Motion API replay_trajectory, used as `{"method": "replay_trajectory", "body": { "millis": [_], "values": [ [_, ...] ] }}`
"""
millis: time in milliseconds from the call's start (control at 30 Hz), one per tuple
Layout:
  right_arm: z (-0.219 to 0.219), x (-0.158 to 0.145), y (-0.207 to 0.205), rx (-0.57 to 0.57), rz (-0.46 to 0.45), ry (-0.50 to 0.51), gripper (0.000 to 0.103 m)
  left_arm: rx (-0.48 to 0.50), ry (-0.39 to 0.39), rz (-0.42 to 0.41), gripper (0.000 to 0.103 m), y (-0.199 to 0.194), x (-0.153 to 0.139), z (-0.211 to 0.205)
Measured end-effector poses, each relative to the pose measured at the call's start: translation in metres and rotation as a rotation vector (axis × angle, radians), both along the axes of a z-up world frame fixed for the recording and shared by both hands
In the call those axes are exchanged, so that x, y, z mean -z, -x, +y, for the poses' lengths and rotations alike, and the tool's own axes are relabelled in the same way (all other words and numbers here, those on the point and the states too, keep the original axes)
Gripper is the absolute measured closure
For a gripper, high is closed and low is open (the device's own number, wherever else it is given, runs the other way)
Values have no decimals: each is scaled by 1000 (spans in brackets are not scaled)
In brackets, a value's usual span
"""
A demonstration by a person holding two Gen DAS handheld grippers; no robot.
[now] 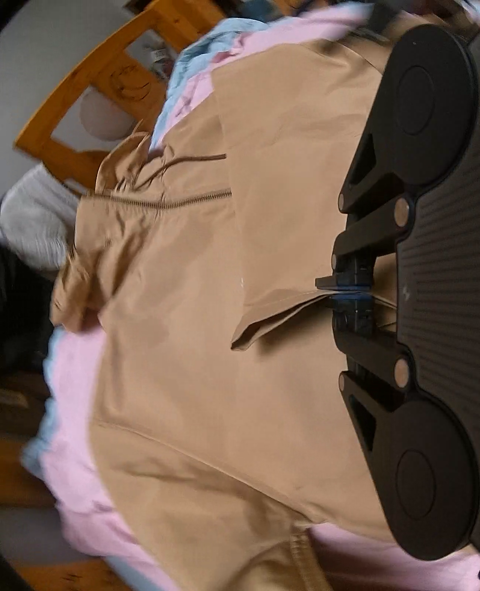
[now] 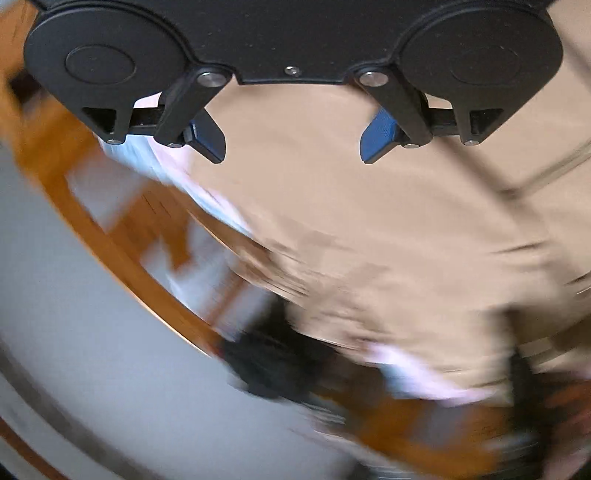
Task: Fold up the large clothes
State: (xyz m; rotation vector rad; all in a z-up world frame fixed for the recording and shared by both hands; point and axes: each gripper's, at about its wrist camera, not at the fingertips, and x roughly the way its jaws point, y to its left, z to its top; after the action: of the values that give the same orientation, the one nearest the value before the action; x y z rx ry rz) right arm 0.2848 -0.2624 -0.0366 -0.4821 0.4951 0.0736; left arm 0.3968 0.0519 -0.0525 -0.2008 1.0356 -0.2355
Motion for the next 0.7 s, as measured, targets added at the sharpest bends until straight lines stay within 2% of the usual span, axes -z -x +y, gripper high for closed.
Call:
{"method": "replay_trajectory", "body": {
  "millis": [67, 167, 267, 333, 367, 400, 467, 533, 567, 633, 667, 700],
  "values": [
    [-37, -11, -38, 99, 41, -192, 22, 23, -45, -37, 103, 4, -1, -10],
    [-84, -13, -101, 247, 140, -446, 26, 10, -65, -59, 102, 5, 0, -17],
    [-123, 7, -156, 359, 297, -646, 42, -3, -66, -82, 103, 5, 1, -18],
    [-133, 16, -176, 375, 350, -743, 81, 6, -52, -119, 103, 7, -3, -20],
    [-135, 9, -181, 386, 314, -749, 95, 15, -41, -135, 103, 9, -5, -21],
    [-131, -2, -177, 366, 244, -714, 100, 26, -35, -153, 103, 9, -8, -26],
    [-121, -22, -178, 302, 121, -585, 100, 47, -67, -173, 103, 5, -9, -39],
    [-113, -23, -179, 283, 90, -466, 100, 69, -105, -169, 103, -3, -3, -51],
    [-112, -15, -186, 293, 116, -420, 99, 66, -123, -155, 103, -9, 3, -55],
    [-118, 3, -191, 363, 174, -361, 89, 39, -132, -114, 103, -17, 13, -56],
    [-124, 7, -186, 398, 167, -367, 86, 22, -108, -109, 103, -17, 14, -53],
    [-132, 6, -175, 417, 142, -414, 80, 13, -95, -108, 103, -16, 12, -51]
  ]
}}
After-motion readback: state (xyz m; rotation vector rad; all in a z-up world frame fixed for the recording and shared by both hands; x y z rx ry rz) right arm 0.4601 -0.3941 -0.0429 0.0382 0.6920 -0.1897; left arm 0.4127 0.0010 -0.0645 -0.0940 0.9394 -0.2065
